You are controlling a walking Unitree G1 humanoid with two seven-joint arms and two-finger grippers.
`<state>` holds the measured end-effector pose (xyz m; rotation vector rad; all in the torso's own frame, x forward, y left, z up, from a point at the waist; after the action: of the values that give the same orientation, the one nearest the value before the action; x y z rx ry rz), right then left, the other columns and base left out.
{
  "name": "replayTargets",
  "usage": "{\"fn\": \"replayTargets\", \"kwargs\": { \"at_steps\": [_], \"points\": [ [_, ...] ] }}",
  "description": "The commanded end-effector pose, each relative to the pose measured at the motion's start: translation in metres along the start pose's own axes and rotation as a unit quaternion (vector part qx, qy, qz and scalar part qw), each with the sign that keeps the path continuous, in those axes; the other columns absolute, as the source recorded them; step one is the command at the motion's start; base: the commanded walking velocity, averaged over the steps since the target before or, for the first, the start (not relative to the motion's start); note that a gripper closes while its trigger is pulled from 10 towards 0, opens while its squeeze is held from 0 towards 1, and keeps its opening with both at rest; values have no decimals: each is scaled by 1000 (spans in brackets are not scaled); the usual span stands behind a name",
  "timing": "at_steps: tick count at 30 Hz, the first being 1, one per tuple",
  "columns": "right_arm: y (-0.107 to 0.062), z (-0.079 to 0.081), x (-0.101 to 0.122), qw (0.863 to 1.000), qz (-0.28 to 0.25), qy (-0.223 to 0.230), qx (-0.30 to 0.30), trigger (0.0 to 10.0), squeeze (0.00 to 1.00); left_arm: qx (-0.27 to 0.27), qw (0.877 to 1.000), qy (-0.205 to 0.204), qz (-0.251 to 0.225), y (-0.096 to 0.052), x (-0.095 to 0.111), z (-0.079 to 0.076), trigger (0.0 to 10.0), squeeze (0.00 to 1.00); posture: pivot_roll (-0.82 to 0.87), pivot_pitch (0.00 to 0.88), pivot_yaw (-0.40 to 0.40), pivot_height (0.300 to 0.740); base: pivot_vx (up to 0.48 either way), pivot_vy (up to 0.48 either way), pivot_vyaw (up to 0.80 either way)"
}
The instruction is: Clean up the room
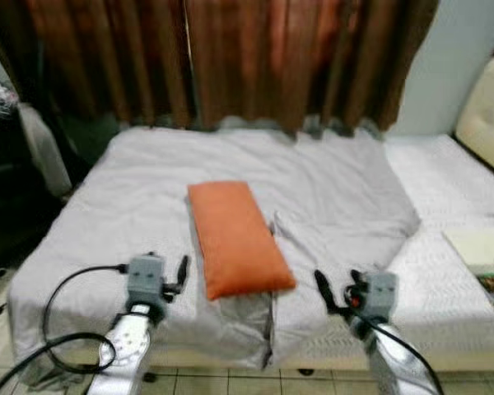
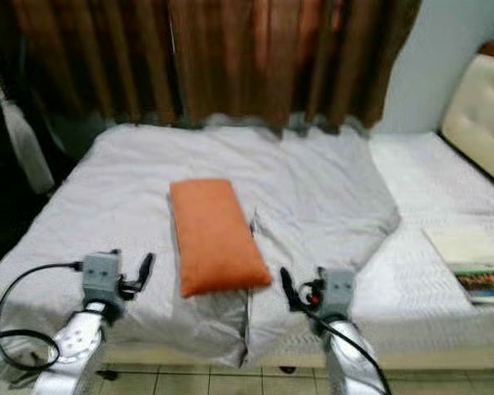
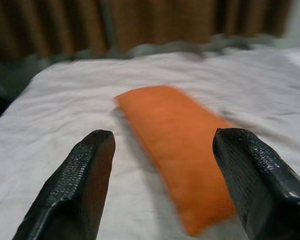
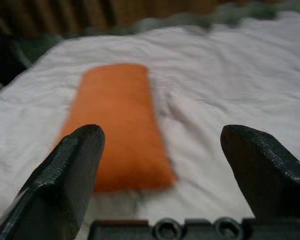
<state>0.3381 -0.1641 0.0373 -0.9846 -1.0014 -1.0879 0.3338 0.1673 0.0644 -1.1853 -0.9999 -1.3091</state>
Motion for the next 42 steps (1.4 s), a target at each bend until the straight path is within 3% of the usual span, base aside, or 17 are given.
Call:
{"fn": "replayTargets", "kwargs": {
  "at_steps": [1, 11, 15, 16, 20, 23, 24, 27, 36, 42],
  "points": [
    [-5, -14, -1, 1000, 5, -7, -20, 10000, 0, -8, 1000, -4, -10, 3, 6, -6, 10000, 0, -21, 0, -11, 740, 480, 0, 0],
    [-3, -15, -4, 999, 16, -16, -29, 10000, 0, -11, 1000, -5, -9, 2, 5, -7, 10000, 0, -18, 0, -12, 740, 480, 0, 179],
    [-2, -20, -6, 999, 21, -21, -42, 10000, 0, -19, 999, 34, -2, 7, 4, -6, 10000, 0, -15, 0, -11, 740, 472, 0, 0],
    [-2, -21, -6, 999, 22, -20, -46, 10000, 0, -34, 999, 41, -1, 10, 4, -10, 10000, 1000, -13, 0, -9, 740, 454, 0, 0],
    [1, -24, -3, 998, 17, -22, -57, 10000, 0, -78, 996, 42, 0, 15, 7, -25, 10000, 1000, -14, 0, -2, 740, 230, 0, 0],
    [3, -25, -2, 998, 16, -25, -60, 10000, 0, -79, 996, 29, -2, 18, 10, -26, 10000, 1000, -19, 0, 1, 740, 0, 0, 0],
    [2, -24, -1, 998, 12, -21, -58, 10000, 0, -72, 997, 36, -10, 18, 13, -23, 10000, 0, -23, 0, 3, 740, 0, 0, 0],
    [1, -22, 0, 998, 9, -19, -55, 10000, 0, -60, 997, 44, -14, 17, 13, -18, 10000, 0, -29, 0, 7, 740, 0, -95, 0],
    [-2, -20, -3, 999, 7, -22, -48, 10000, 0, -80, 996, 43, -11, 18, 10, -24, 10000, 0, -38, 0, 7, 740, 250, -406, 0],
    [-2, -20, -3, 998, 9, -28, -47, 10000, 0, -54, 998, 32, 9, 20, 1, -10, 10000, 0, -37, 0, 7, 740, 112, -66, 0]
  ]
}}
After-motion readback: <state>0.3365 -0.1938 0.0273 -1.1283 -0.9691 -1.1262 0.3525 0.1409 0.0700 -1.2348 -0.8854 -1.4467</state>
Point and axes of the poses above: a point about 5 cm out from each wrist's last joint towards the gripper, its own y axis pointing out of the wrist towards the gripper, its own x axis along the axis of the wrist's last joint, z = x × y, the point moved 6 cm from there along y, pointing out of the wrist towards the gripper, and after that the axes turned 5 degrees about y, right-handed, at the moved point
